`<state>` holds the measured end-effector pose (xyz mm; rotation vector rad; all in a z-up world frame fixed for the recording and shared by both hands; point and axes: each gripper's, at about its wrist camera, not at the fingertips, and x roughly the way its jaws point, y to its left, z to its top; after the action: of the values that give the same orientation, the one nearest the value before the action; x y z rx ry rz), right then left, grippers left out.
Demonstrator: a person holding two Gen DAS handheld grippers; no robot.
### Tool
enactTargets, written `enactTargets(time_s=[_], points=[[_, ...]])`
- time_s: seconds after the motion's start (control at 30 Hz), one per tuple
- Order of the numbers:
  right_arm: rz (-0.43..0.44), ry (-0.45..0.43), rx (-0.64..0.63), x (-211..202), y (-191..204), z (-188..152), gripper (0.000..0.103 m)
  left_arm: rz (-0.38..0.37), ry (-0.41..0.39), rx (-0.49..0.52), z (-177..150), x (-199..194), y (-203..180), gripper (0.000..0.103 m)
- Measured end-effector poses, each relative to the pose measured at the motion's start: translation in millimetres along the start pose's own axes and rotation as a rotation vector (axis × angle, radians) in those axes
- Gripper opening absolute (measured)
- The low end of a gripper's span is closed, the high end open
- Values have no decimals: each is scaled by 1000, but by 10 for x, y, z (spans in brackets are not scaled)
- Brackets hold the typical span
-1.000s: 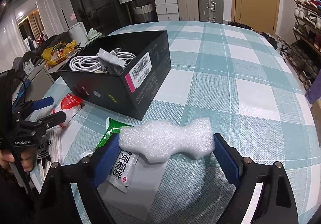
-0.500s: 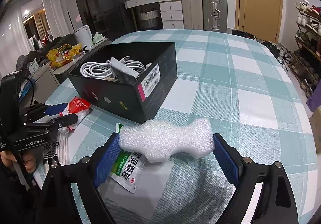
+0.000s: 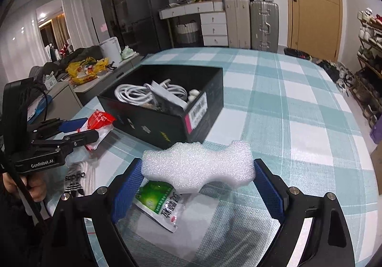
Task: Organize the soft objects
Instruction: 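Grasp the red-and-white balloon glue packet with the left gripper while the right gripper lifts the foam, then carry the packet and foam over the black box while lowering both into it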
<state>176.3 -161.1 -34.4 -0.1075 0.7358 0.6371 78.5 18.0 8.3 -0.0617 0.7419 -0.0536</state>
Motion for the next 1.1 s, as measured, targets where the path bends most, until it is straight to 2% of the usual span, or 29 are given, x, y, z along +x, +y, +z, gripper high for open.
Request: enactTargets(time_s=[0.53, 1.1], points=[[63, -158, -35, -326, 196, 85, 91, -8, -106, -19, 134, -308, 10, 51], [57, -232, -24, -481, 251, 170, 91, -2, -162, -21, 233, -429, -28, 51]])
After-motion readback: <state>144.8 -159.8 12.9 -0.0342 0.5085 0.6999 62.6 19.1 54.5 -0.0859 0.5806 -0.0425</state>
